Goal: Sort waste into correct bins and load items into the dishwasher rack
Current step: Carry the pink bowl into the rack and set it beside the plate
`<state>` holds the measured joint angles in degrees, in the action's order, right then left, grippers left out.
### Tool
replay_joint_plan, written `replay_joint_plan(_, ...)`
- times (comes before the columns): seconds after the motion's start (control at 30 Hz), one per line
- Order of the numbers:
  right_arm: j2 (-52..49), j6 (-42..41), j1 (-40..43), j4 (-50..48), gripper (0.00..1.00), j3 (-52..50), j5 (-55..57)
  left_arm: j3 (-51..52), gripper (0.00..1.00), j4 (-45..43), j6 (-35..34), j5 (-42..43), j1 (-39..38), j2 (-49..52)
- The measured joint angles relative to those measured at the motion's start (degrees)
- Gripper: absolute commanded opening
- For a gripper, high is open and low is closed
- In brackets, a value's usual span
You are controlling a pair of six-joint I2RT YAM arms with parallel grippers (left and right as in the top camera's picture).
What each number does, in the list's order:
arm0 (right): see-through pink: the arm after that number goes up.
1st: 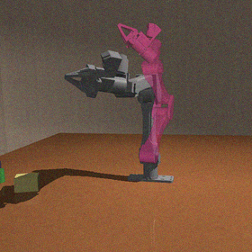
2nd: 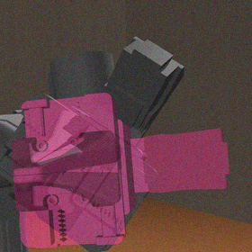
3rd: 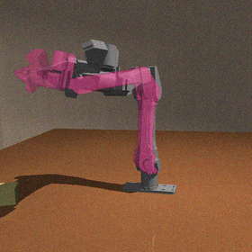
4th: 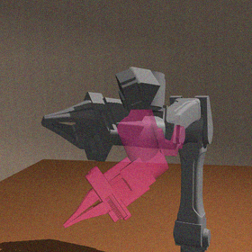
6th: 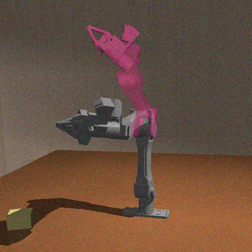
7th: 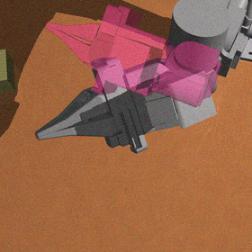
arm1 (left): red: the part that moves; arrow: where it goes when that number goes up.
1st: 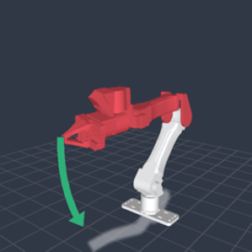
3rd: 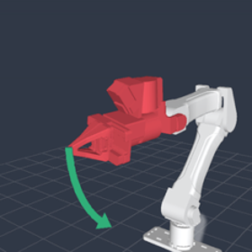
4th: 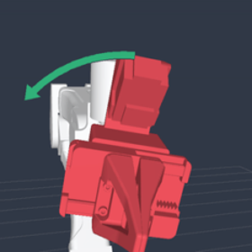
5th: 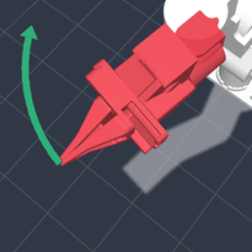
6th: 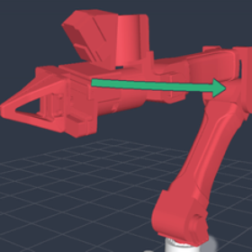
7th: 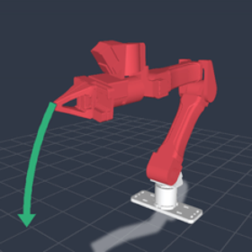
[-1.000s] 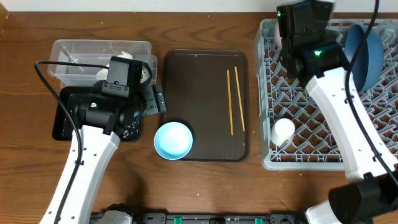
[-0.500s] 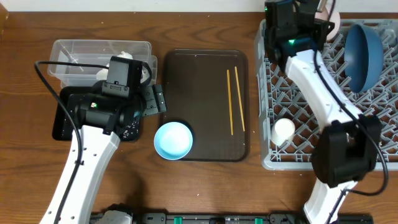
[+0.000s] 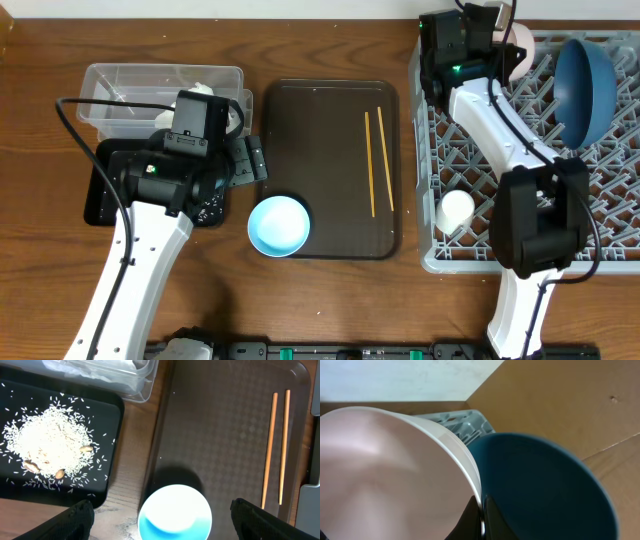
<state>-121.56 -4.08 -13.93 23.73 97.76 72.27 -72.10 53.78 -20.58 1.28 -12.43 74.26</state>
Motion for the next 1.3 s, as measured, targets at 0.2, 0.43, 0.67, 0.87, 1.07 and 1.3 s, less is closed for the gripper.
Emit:
replay_joint_plan(0.2, -1.3, 0.2, 0.1, 0.2, 0.01, 0.0, -0.5, 0.0, 0.90, 0.0, 0.0, 0.0, 0.0, 0.0)
replay_joint_plan(0.43, -1.3, 0.3, 1.3, 0.2, 0.01, 0.0, -1.2, 0.0, 0.90, 0.0, 0.0, 0.0, 0.0, 0.0)
replay_joint_plan(0.67, -1.3, 0.8, 1.4, 2.4, 0.01, 0.0, -2.1, 0.0, 0.90, 0.0, 0.0, 0.0, 0.0, 0.0)
replay_joint_plan(0.87, -1.3, 1.9, 0.3, 2.7, 0.03, 0.0, -2.6, 0.0, 0.90, 0.0, 0.0, 0.0, 0.0, 0.0)
replay_joint_plan(1.07, -1.4, 4.2, -2.4, 3.1, 0.14, 0.0, -4.0, 0.0, 0.90, 0.0, 0.0, 0.0, 0.0, 0.0)
replay_joint_plan(1.3, -1.4, 4.9, -3.6, 3.6, 0.34, 0.0, -4.5, 0.0, 0.90, 0.0, 0.0, 0.0, 0.0, 0.0)
